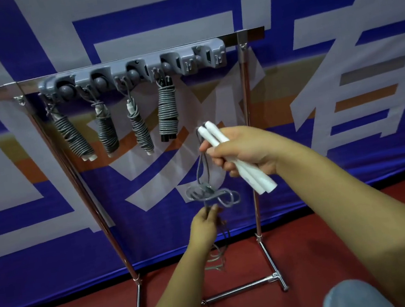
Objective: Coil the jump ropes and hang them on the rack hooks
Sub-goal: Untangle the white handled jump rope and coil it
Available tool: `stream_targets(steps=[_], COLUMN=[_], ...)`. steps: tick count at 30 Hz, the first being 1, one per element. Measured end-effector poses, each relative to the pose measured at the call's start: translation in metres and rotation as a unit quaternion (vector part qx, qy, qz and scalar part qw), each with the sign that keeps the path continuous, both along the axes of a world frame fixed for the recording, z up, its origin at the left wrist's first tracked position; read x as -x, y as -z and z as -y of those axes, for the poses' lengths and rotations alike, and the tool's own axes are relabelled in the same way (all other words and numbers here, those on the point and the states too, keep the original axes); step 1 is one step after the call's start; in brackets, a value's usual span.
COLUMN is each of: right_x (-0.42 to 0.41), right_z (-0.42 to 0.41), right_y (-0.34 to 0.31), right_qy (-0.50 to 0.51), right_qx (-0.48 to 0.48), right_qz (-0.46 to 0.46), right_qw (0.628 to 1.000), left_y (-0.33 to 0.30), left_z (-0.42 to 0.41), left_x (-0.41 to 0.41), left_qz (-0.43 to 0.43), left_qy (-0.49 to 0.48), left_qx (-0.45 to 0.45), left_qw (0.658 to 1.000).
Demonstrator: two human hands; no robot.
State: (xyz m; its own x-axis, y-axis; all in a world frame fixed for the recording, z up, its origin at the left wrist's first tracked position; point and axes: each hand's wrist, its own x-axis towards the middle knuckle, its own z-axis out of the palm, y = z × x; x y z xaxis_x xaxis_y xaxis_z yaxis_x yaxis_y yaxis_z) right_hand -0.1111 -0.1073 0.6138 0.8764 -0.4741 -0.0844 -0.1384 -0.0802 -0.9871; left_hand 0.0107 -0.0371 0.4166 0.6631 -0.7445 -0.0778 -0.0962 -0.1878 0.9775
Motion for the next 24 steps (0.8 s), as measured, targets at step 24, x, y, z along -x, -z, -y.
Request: stream_targets(steps=[24], right_x=[0.014], right_z=[0.01], right_y=[-0.029], right_qy=[0.044], right_qx=[0.176], right_qz=[0.061], right_qw=[0.982], left_y=[-0.051], left_z=[-0.009], left_x=[-0.021], left_qz=[-0.025], left_qy=[0.188], left_qx=[-0.014], left_qw=[0.982])
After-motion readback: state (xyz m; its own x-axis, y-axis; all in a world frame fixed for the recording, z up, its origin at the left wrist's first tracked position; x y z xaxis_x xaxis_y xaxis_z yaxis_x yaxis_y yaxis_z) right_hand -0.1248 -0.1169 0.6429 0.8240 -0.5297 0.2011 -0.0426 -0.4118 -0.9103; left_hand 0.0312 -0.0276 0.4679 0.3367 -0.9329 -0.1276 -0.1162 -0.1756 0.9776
